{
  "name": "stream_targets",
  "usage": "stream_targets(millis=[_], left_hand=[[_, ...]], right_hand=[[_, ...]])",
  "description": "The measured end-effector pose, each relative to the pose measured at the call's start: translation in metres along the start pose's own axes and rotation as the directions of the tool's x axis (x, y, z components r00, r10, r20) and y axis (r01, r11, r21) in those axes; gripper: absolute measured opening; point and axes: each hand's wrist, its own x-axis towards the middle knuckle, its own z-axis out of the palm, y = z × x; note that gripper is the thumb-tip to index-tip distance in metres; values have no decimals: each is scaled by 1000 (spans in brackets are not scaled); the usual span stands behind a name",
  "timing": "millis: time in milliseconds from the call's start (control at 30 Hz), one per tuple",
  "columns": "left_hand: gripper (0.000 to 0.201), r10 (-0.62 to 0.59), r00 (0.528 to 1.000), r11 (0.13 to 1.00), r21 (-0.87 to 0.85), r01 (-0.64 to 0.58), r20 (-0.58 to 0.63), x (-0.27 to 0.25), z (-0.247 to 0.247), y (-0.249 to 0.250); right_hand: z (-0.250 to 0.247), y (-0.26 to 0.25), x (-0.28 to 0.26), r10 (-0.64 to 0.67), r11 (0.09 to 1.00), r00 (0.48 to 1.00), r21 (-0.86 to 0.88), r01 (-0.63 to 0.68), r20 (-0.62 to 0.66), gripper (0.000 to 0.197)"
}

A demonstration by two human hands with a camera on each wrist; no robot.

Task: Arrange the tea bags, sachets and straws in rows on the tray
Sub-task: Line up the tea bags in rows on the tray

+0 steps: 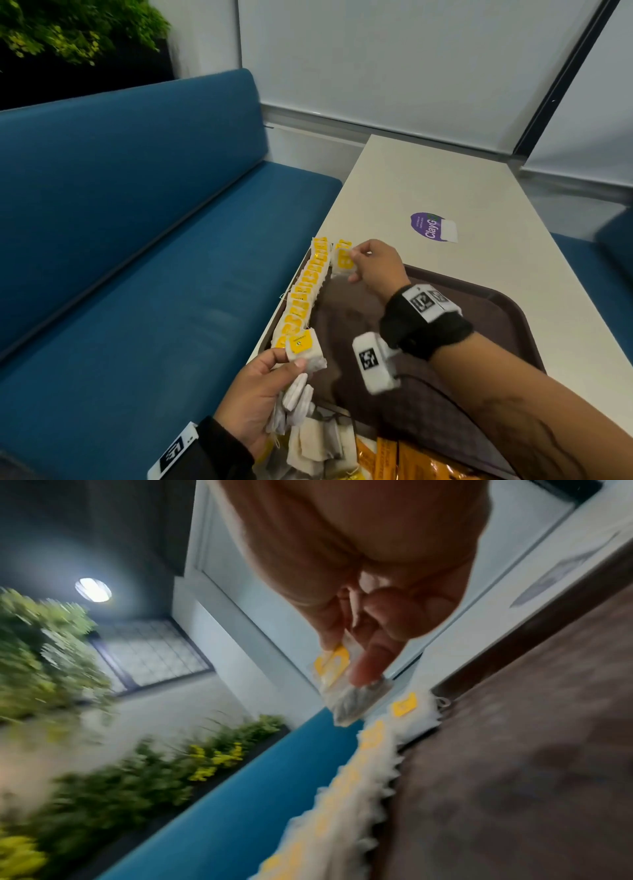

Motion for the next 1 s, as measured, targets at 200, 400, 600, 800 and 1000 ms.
stream_targets(millis=[200, 400, 600, 800, 1000], left_hand=[[6, 19, 999, 999, 39, -17, -46, 1, -5, 0], [9, 46, 998, 997, 60, -44, -45, 1, -9, 2], [8, 53, 998, 994, 95, -49, -38, 1, -7, -3], [9, 41, 999, 996, 84, -40, -19, 0, -3, -6], [10, 50, 998, 997, 57, -52, 29, -2, 2, -1]], right_hand=[[21, 33, 70, 160, 958, 987, -239, -156, -4, 23], [28, 37, 87, 218, 954, 976, -218, -207, 26, 25], [26, 34, 94, 240, 958, 970, -170, -233, 23, 27], [19, 25, 76, 247, 969, 961, 10, -247, -123, 10], [-7, -18, -6, 154, 988, 919, -46, -148, 363, 28]])
